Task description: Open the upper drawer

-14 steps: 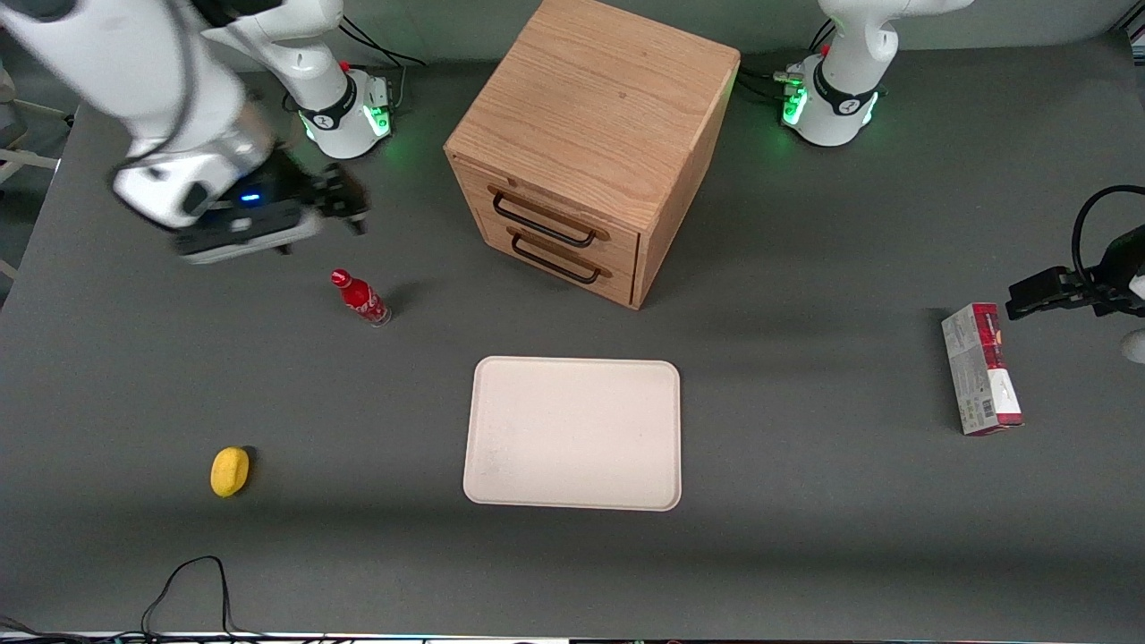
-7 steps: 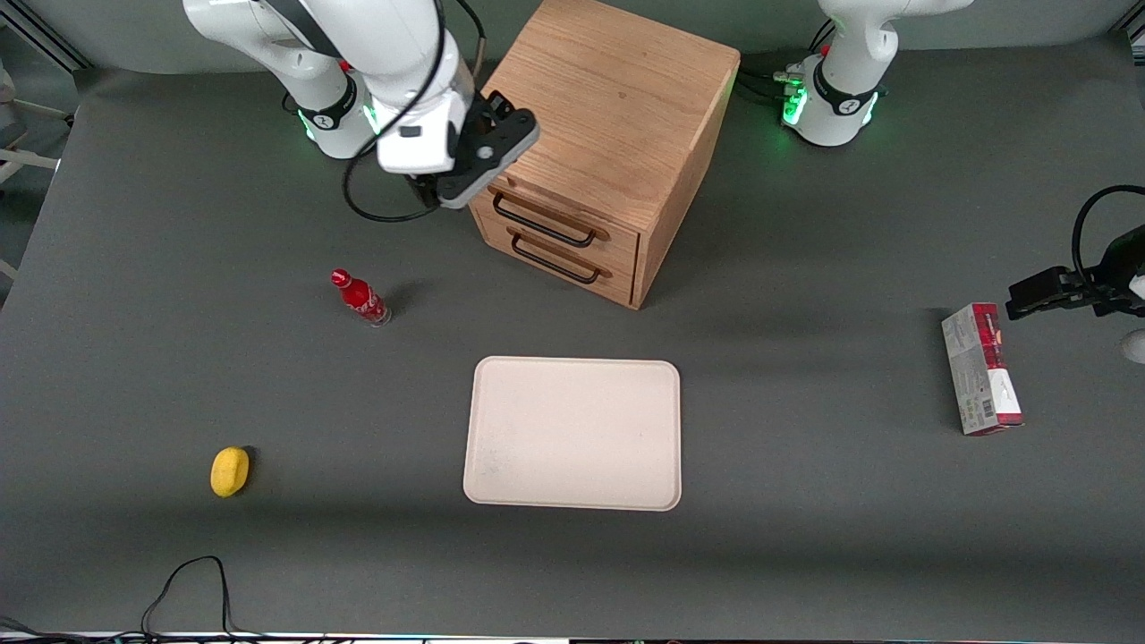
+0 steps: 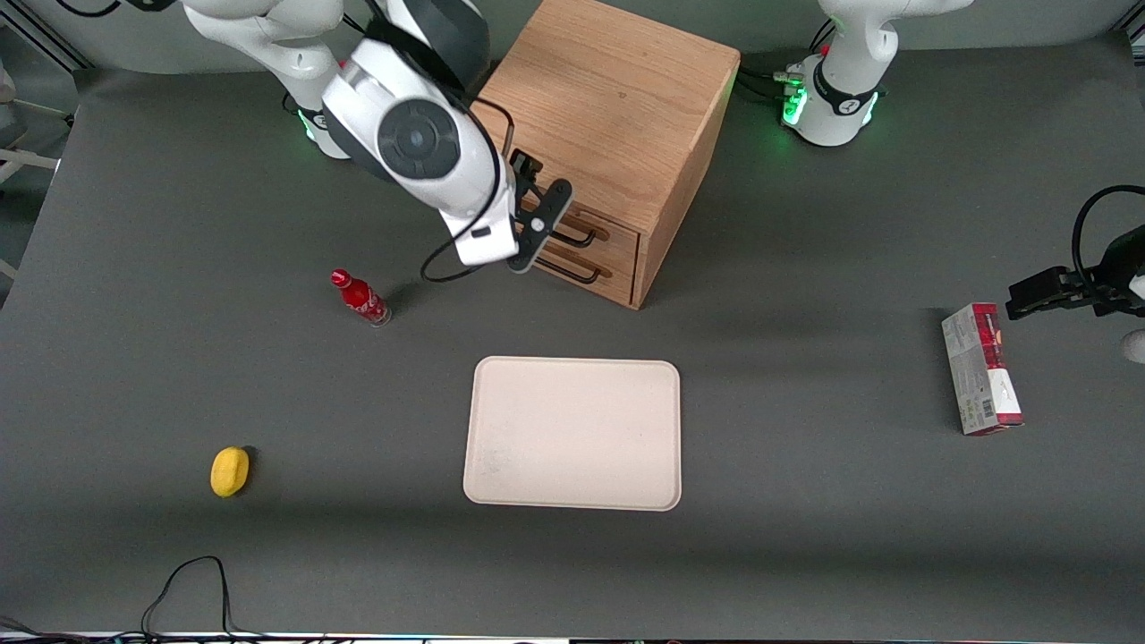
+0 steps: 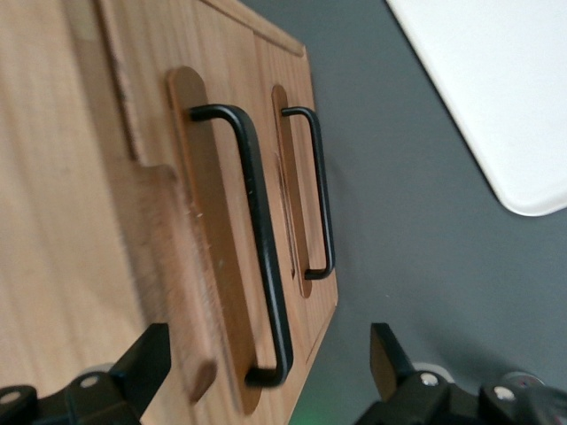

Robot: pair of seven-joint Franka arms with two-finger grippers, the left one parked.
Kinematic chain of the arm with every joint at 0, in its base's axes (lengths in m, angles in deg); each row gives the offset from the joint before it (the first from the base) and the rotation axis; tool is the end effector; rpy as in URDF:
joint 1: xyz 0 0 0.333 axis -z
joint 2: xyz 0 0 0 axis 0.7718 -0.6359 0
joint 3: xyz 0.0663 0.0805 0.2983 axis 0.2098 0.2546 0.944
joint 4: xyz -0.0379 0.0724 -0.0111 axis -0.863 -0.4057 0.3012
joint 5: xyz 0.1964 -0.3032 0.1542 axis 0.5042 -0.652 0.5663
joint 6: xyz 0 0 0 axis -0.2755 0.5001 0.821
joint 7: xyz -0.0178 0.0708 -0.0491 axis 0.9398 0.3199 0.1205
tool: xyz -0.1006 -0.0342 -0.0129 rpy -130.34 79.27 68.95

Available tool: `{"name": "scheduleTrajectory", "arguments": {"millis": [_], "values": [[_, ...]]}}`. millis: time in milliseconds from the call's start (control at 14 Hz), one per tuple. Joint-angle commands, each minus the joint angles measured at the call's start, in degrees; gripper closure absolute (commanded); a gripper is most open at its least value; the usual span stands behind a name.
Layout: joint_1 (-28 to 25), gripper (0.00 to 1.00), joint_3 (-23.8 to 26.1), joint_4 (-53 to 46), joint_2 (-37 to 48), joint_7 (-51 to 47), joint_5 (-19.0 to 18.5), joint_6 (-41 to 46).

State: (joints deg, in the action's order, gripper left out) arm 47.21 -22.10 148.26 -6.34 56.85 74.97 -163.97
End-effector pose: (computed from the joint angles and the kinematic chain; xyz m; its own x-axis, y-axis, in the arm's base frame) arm 0.4810 0.4186 0.4523 0.5437 0.8262 -0.1477 0.7528 -0.5578 -0.3494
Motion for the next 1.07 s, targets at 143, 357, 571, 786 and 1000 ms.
{"name": "scheduleTrajectory", "arguments": {"millis": [143, 357, 571, 786, 1000], "values": [[-0.29, 0.0, 0.83, 0.69, -2.26, 2.5, -0.91, -2.52], [-0.29, 0.0, 0.83, 1.23, -3.84, 2.68, -3.37, -3.4], [-0.29, 0.0, 0.83, 1.23, -5.24, 2.68, -5.03, -4.63], [-0.38, 0.0, 0.83, 1.4, -6.13, 2.68, -5.57, -5.86], [-0.38, 0.0, 0.83, 1.14, -7.01, 2.77, -8.02, -6.04]]}}
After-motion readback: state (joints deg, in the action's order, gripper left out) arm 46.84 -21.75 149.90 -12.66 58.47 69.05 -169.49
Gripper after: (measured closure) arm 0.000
